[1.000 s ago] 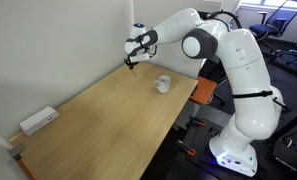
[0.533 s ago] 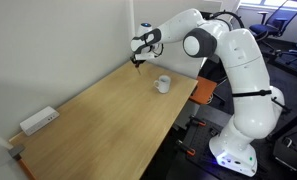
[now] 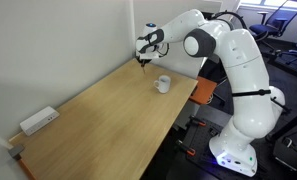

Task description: Move the orange pen to the right side of the table

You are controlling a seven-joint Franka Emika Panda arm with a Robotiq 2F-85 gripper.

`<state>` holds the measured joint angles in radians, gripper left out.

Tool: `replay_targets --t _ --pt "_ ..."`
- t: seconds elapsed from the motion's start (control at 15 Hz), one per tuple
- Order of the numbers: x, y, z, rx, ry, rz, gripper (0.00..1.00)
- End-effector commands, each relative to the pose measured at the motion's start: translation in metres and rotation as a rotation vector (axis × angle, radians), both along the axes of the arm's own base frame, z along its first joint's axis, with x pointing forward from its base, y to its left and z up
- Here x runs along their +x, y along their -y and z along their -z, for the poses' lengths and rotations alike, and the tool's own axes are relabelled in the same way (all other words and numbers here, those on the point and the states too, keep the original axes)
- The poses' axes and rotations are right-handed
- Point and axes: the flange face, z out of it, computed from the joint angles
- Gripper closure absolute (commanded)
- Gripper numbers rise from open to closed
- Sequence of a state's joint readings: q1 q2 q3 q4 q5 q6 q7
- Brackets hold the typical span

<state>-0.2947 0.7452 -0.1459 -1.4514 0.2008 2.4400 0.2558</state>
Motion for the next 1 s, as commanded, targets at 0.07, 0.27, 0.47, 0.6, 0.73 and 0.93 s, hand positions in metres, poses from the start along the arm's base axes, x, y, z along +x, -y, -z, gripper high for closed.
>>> replay_targets --t 0.07,0.27,0.47,0.6,0.73,0.93 --pt "-0.007 0.017 0.002 0.032 -0.023 0.076 0.97" --pt "-0.010 0.023 0.004 0.035 -0.029 0.106 0.97" --pt "-0.010 0.022 0.004 0.039 -0.033 0.108 0.60" --pt "-0.009 0.020 0.004 0.035 -0.039 0.106 0.47" --pt "-0.008 0.016 0.004 0.039 -0.048 0.098 0.32" --pt "-0.008 -0.002 0.002 0.030 -0.075 0.075 0.10"
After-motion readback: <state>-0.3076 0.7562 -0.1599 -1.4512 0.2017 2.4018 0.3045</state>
